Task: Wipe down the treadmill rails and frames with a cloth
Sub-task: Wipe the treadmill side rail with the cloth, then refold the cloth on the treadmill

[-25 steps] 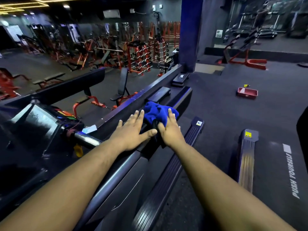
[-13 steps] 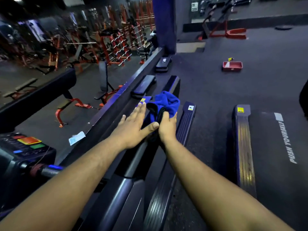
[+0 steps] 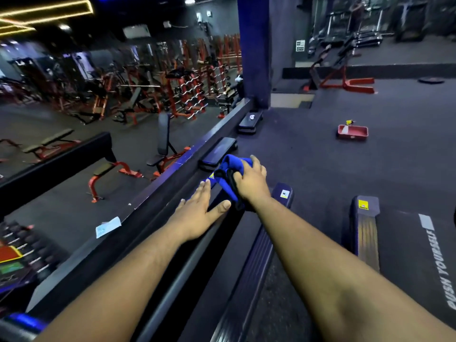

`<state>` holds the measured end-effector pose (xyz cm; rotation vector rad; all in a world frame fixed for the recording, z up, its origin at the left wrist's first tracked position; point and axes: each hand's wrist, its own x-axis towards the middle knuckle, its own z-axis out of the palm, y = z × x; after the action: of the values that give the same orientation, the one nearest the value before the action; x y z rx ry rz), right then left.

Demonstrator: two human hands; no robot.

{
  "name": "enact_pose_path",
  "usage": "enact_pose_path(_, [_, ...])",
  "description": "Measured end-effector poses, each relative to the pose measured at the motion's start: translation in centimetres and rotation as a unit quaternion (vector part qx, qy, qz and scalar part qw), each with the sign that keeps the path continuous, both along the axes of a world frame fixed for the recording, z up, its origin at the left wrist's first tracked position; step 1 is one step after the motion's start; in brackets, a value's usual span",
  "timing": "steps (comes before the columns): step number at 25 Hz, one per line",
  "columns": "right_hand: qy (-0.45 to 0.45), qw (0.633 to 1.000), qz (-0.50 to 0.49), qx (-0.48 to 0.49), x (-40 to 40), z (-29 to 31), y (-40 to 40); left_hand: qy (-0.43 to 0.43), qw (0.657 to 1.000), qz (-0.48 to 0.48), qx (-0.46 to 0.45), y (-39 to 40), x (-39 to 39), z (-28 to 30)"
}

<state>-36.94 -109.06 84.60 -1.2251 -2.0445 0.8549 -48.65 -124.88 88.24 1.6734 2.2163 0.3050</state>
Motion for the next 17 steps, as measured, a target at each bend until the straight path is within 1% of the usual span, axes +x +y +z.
enact_pose_path(1, [-0.019, 1.0, 0.01, 0.02, 0.4, 0.2, 1.0, 0.006, 1.0, 0.009, 0.001, 1.3, 0.5, 0.2])
enact_pose_path(2, [-0.015, 0.999, 0.021, 0.035, 1.1, 0.5, 1.8, 0.015, 1.0, 0.021, 0.001, 2.6, 1.1, 0.5])
enact_pose_path(4, [0.036, 0.997, 0.037, 0.052, 3.2, 0.7, 3.4, 0.022, 0.999, 0.047, -0.002, 5.6, 1.9, 1.0])
enact_pose_path(6, [0.097, 0.991, 0.048, 0.077, 5.5, 1.2, 5.2, 0.01, 0.998, 0.055, 0.021, 8.8, 3.1, 1.5])
enact_pose_path(7, [0.119, 0.987, 0.06, 0.095, 6.6, 1.8, 6.0, -0.021, 0.998, 0.05, 0.044, 10.4, 3.8, 1.9])
enact_pose_path(8, [0.135, 0.982, 0.077, 0.107, 7.8, 2.4, 6.8, -0.073, 0.994, 0.039, 0.075, 12.1, 4.8, 2.4])
enact_pose_path(10, [0.141, 0.976, 0.119, 0.115, 10.5, 3.4, 9.2, -0.195, 0.969, 0.033, 0.145, 16.1, 7.5, 3.2])
enact_pose_path(11, [0.134, 0.975, 0.135, 0.118, 11.8, 3.8, 10.4, -0.236, 0.957, 0.05, 0.163, 18.0, 8.3, 3.5])
enact_pose_path(12, [0.126, 0.974, 0.143, 0.12, 13.2, 4.0, 12.0, -0.263, 0.947, 0.061, 0.174, 19.9, 9.0, 3.7])
enact_pose_path(14, [0.129, 0.978, 0.126, 0.105, 16.2, 3.9, 15.5, -0.284, 0.94, 0.065, 0.179, 24.6, 10.2, 3.4])
enact_pose_path(15, [0.145, 0.981, 0.103, 0.081, 17.5, 3.6, 17.2, -0.29, 0.938, 0.058, 0.183, 26.7, 10.9, 3.4])
enact_pose_path(17, [0.178, 0.983, 0.041, 0.003, 19.3, 2.6, 20.2, -0.295, 0.933, 0.049, 0.199, 30.5, 11.8, 3.6])
